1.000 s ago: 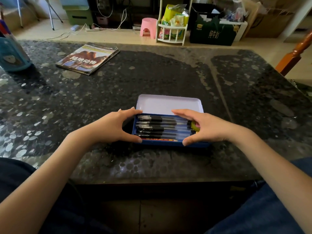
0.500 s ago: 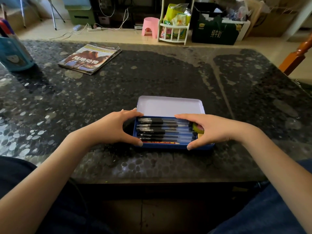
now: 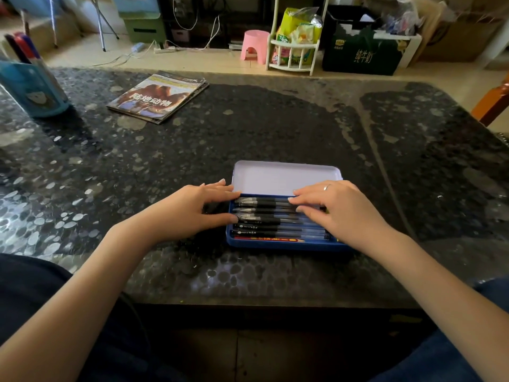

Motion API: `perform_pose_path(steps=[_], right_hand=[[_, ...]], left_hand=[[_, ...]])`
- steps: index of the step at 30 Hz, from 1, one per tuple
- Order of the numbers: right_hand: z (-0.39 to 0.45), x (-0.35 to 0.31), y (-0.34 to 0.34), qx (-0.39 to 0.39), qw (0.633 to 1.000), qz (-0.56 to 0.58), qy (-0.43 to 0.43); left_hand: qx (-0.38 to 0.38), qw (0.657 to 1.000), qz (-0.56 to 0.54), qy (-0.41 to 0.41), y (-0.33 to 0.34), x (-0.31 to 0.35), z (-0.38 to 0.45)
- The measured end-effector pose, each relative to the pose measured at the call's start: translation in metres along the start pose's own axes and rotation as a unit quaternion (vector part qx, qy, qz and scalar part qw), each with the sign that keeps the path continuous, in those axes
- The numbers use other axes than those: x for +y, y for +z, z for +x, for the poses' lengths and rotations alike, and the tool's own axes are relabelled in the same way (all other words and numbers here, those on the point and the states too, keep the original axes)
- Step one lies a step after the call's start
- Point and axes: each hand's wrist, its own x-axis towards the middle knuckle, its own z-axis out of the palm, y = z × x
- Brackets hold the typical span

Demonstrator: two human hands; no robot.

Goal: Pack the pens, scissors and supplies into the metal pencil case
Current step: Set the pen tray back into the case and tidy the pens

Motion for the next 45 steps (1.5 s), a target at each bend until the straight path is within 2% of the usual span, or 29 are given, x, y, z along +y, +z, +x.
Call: perform_pose_path(steps=[6,13,16,21,27,31,35,39,42,45], right_hand=[[0.0,-0.006,-0.002,0.026,0.998,-0.029,0.05],[-0.003,-0.005,-0.012,-0.02,0.985,-0.119,0.126],[-0.003,-0.008,-0.013,-0.023,0.979,-0.156,0.133],[-0.002,-0.012,-0.013,-0.012,0.981,-0.153,0.121],[-0.003,-0.008,-0.011,0.074,0.992,-0.029,0.1],[-0.001,-0.003,-0.006,0.066,0.981,0.111,0.148],[0.002,0.001,-0.004,0.039,0.962,0.204,0.179],[0.002,-0.001,-0.002,0.04,0.96,0.209,0.181],[0.003,-0.004,0.002,0.071,0.973,0.149,0.161],[0.005,-0.006,0.006,0.049,0.975,0.156,0.148]], left_hand=[[0.084,0.996,0.001,0.016,0.003,-0.003,0.003],[0.096,0.995,0.02,0.011,0.007,0.003,0.006],[0.103,0.994,0.024,0.008,0.008,0.005,0.006],[0.114,0.993,0.019,0.011,0.013,0.006,0.007],[0.15,0.988,-0.003,0.019,0.02,0.012,0.012],[0.176,0.984,-0.034,-0.004,0.025,0.015,0.017],[0.201,0.977,-0.063,-0.027,0.027,0.015,0.021],[0.205,0.976,-0.074,-0.028,0.027,0.016,0.021],[0.213,0.974,-0.077,-0.031,0.025,0.015,0.019],[0.224,0.972,-0.072,-0.032,0.022,0.012,0.016]])
